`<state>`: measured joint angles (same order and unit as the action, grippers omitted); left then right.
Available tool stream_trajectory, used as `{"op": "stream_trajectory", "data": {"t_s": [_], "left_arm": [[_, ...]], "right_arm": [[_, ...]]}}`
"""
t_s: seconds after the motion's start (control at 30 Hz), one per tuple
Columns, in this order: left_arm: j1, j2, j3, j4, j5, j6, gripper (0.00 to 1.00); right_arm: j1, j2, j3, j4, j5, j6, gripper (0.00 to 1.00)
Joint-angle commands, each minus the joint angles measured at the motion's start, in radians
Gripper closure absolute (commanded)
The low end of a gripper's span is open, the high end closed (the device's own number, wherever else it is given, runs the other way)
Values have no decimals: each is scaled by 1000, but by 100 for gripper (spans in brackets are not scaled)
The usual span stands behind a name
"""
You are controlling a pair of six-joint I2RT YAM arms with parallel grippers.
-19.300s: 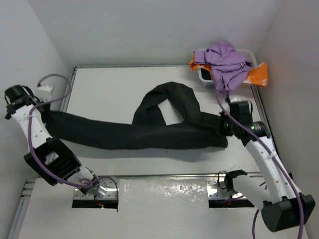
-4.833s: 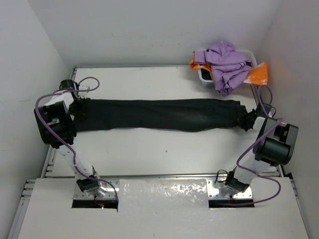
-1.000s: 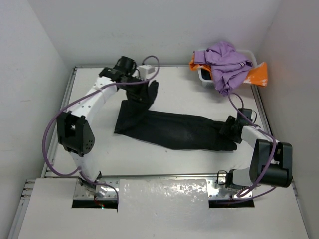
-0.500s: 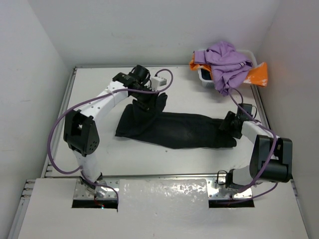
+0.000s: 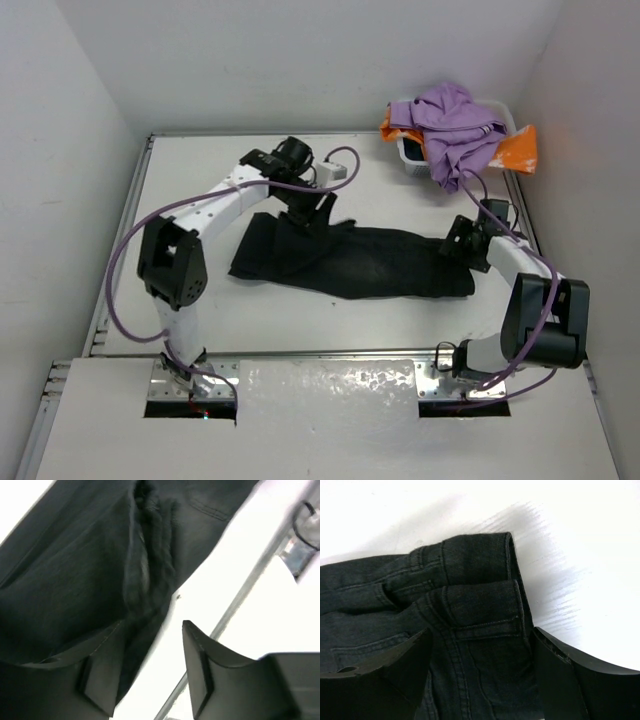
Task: Fold and stack the trousers
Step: Fold the trousers
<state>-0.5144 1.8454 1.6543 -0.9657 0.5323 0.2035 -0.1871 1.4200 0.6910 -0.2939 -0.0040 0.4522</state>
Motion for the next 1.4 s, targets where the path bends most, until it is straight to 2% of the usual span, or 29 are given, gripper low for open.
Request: {"op": "stream_trajectory", "data": {"t_s": [0.0,0.03,0.1,0.17,0.27,0.4,0.43,0.47,0.53,0.63,0.67,0.73,0.77,0.83,0.9,0.93,0.97,1.03,1.13,1.23,1.37], "left_arm": [[-68,105,120,65,170,-33,52],[-87,123,148,35,188,-1,50],[-139,159,241,-13,256,48,34],[-165,158,319,-79,326,120,29],[-179,124,401,-163,368,222,28],[-142,62,444,-260,270,335,28],[-118,43,431,-254,249,324,29],[-89,-3,376,-237,215,307,29],[41,-76,262,-162,186,240,30],[245,-123,106,-69,137,191,34],[323,-144,64,-38,70,172,37],[385,-155,-14,27,0,140,46],[440,-161,-90,47,-33,131,48],[493,-163,-180,102,-43,96,50],[540,-160,-223,146,-64,73,49],[544,-152,-250,188,-86,67,46],[544,-147,-257,202,-98,68,44],[544,-126,-274,240,-84,60,39],[544,-86,-290,288,-84,43,34],[537,-45,-317,317,-36,45,30],[496,11,-346,346,-57,60,29]], "right_arm": [[6,-52,83,-36,-1,-32,25],[6,-61,94,-53,1,-35,24],[8,-82,128,-73,2,-47,24],[6,-115,165,-106,2,-61,23],[18,-159,202,-140,22,-72,25],[101,-213,217,-145,27,-29,32],[133,-216,217,-125,16,-11,38],[218,-214,217,-116,18,32,40],[334,-166,228,-82,10,84,45],[456,-83,245,-22,6,199,46],[489,-25,266,1,-25,215,46],[562,31,289,121,-71,195,44],[584,89,326,159,-133,177,38],[601,164,430,218,-204,163,30],[601,302,528,172,-267,143,27],[603,350,624,150,-284,131,27],[607,434,663,136,-322,126,26],[626,503,749,119,-358,125,25],[644,606,806,79,-381,128,24],[647,646,797,78,-375,120,23],[650,686,823,62,-383,86,20]]}}
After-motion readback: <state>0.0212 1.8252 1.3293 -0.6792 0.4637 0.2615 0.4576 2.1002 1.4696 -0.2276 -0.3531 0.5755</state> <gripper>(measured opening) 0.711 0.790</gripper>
